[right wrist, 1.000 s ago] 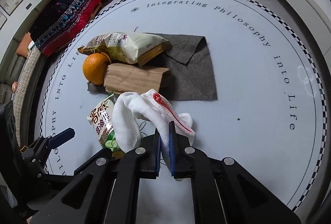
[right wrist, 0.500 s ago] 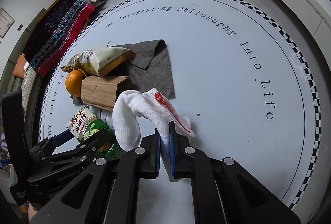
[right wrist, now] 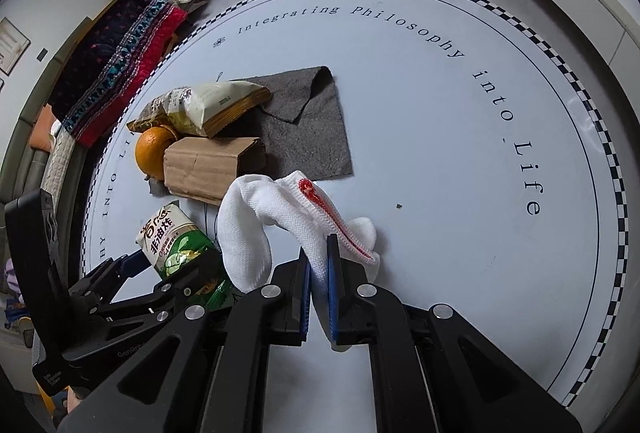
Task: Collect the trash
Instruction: 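Grasp the white cloth with the right tool while the left tool grasps the green chip bag, then carry the chip bag and white cloth to the bin and release both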
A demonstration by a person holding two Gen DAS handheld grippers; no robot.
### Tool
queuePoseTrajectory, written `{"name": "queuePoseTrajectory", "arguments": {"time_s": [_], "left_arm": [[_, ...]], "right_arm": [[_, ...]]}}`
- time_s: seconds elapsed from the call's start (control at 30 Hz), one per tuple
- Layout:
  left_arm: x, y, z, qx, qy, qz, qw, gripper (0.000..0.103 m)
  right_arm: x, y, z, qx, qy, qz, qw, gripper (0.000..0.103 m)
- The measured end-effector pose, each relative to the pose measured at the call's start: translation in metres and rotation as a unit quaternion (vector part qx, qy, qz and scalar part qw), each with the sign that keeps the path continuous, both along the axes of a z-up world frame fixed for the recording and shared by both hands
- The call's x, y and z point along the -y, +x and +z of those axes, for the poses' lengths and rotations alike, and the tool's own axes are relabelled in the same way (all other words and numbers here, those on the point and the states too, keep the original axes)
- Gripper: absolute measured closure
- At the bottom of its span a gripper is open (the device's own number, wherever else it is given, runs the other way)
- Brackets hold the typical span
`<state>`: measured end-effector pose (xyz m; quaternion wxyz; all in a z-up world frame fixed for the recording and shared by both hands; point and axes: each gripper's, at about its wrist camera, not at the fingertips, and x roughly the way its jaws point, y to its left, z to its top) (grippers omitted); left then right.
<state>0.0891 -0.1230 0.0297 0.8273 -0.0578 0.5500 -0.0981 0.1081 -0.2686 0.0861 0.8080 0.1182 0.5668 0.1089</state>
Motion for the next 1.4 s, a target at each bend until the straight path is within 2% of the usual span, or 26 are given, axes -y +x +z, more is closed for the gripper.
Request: {"name": "queuePoseTrajectory", "arguments": {"time_s": [0.3,0.8,1.1,1.4], "left_arm": [[-0.040,-0.037,0.024,0.024,-0.001,-0.005,0.9997,0.018],[-0.134,-0.093,0.061,0.067,-0.008,0.045,0.9967,0.018],[-0.198,-0.132,0.073,0.085,-0.008,0.093,0.9920,0.018],[-0.265,-0.178,0.074,0.093,-0.006,0.153,0.9839,0.018]], "right_arm": [[-0.040,-0.020,0.016,0.006,-0.002,0.024,1.000,0.095],[-0.152,-0.057,0.056,0.030,-0.011,0.106,0.994,0.095],[-0.229,-0.084,0.071,0.042,-0.016,0.172,0.984,0.095],[-0.306,-0.120,0.078,0.045,-0.008,0.247,0.968,0.095]]}}
